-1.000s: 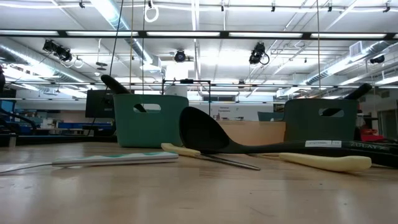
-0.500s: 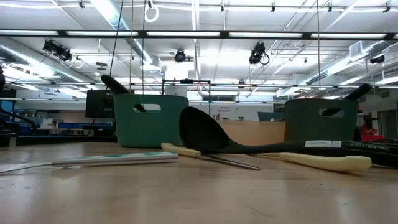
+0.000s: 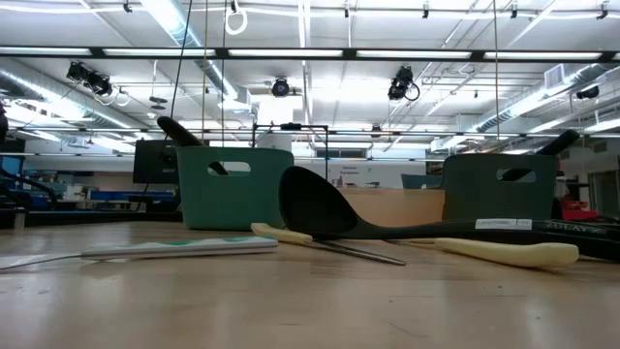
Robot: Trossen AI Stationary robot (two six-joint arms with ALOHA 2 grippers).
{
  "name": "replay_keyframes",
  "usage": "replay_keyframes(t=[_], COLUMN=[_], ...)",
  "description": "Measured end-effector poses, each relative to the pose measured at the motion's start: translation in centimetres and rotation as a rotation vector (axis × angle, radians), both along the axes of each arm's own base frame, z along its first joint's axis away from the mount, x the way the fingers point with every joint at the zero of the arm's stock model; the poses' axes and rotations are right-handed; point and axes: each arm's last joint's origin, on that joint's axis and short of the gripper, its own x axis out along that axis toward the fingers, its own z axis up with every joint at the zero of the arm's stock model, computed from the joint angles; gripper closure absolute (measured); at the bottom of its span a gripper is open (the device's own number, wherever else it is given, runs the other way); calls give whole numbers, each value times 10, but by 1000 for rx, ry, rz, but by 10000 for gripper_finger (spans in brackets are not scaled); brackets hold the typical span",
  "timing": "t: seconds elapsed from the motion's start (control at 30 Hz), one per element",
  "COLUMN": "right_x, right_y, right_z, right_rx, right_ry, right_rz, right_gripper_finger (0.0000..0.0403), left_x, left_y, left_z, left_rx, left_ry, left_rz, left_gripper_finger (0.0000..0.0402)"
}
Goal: Pick & Place Kitchen Items
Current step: Put the black spatula into the blue bin
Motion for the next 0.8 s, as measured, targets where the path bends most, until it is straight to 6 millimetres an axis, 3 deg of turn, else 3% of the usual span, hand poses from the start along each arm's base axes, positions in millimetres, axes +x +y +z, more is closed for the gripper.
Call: replay_keyframes(t=[0.37,0.8], right_x=[2,9], right_y=[1,12], right_z=[-28,-37], right_rx=[58,56], right_ry=[276,332], right_rz=[-120,-75], right_gripper_finger=[401,401], left_x=[0,0], left_y=[0,0], left_z=[0,0], left_rx=[0,-3], left_ry=[0,0], left_rz=[0,1], left_gripper_finger=[399,399])
